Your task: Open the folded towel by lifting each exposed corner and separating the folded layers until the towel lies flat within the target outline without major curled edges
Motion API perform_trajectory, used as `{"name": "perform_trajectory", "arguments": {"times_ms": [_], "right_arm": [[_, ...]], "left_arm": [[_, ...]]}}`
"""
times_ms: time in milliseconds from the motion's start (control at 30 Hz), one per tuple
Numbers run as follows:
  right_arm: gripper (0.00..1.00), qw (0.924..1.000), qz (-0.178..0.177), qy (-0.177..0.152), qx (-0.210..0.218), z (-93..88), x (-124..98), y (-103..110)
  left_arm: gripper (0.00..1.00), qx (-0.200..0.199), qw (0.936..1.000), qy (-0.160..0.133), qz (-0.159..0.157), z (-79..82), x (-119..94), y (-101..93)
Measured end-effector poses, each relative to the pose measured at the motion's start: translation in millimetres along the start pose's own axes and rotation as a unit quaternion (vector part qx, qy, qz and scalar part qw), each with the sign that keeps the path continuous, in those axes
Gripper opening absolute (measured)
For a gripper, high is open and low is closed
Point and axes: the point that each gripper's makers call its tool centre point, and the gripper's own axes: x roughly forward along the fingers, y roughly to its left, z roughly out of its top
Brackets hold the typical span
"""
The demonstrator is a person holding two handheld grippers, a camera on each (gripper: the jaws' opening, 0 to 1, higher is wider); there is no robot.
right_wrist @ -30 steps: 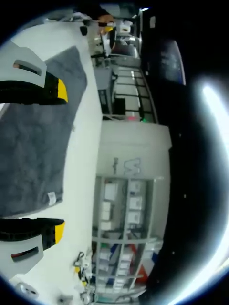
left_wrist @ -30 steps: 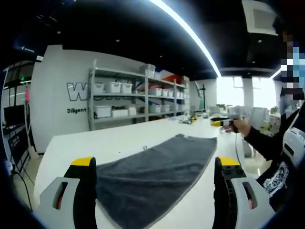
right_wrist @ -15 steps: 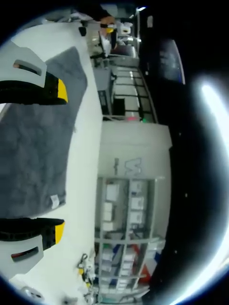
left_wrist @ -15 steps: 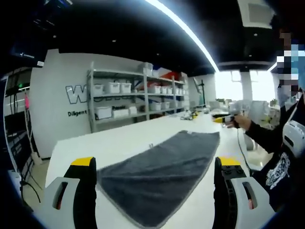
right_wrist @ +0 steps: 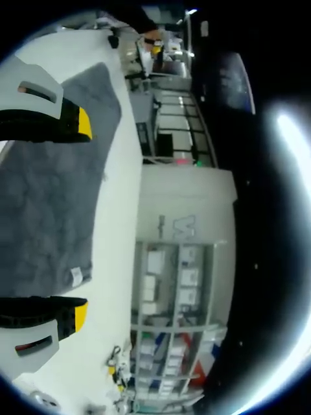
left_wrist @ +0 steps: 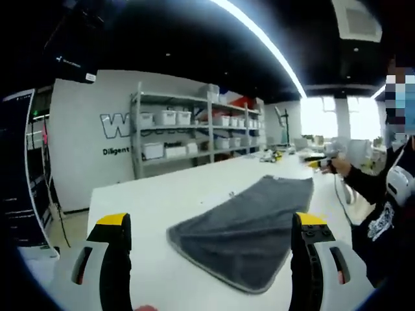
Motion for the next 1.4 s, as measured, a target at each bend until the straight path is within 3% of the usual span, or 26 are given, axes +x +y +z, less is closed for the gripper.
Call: {"name": "perform_trajectory", "arguments": {"times_ms": [200,300,467,633,767,833,900,967,1233,1400], "right_arm": [[1.00,1.0000,-0.003,0.006,-0.001,-4.4,1,3],[1.00,0.9999,-0.002,0.010,-0.002,-6.4,4,8],[1.00,0.9999,0.002,0.014,-0.005,-6.6,7,17],[1.00,0.9999,0.004,0.015,-0.006,-6.4,9,17],[1.00,0.9998,0.005,0.019,-0.006,-8.8,11,18],[1.00,0.9998,0.006,0.020,-0.005,-9.5,13,19],[1.00,0.9997,0.008,0.020,-0.006,-10.1,14,21],[1.00,0.9997,0.011,0.021,-0.006,-11.4,15,23],[1.00,0.9996,0.009,0.027,-0.002,-19.8,14,19],[1.00,0.9996,0.008,0.027,0.000,-20.3,14,18]], "left_arm": [[1.00,-0.006,0.9998,-0.008,-0.015,0.1,-12,9.5],[1.00,0.002,0.9993,0.027,-0.024,-13.9,-19,17.3],[1.00,-0.021,0.9998,0.006,0.005,-11.8,-28,44.5],[1.00,-0.030,0.9993,-0.013,0.019,-11.4,-36,56.2],[1.00,-0.026,0.9996,-0.002,0.015,-15.4,-37,56.5],[1.00,-0.023,0.9996,-0.012,0.010,-9.5,-40,58.6],[0.98,-0.031,0.9993,-0.013,0.019,-6.8,-41,66.4],[0.96,-0.024,0.9990,0.005,0.036,-12.6,-40,74.1],[0.94,-0.038,0.9983,-0.005,0.044,-15.0,-49,92.6],[0.96,-0.042,0.9985,0.001,0.034,-18.4,-49,90.3]]}}
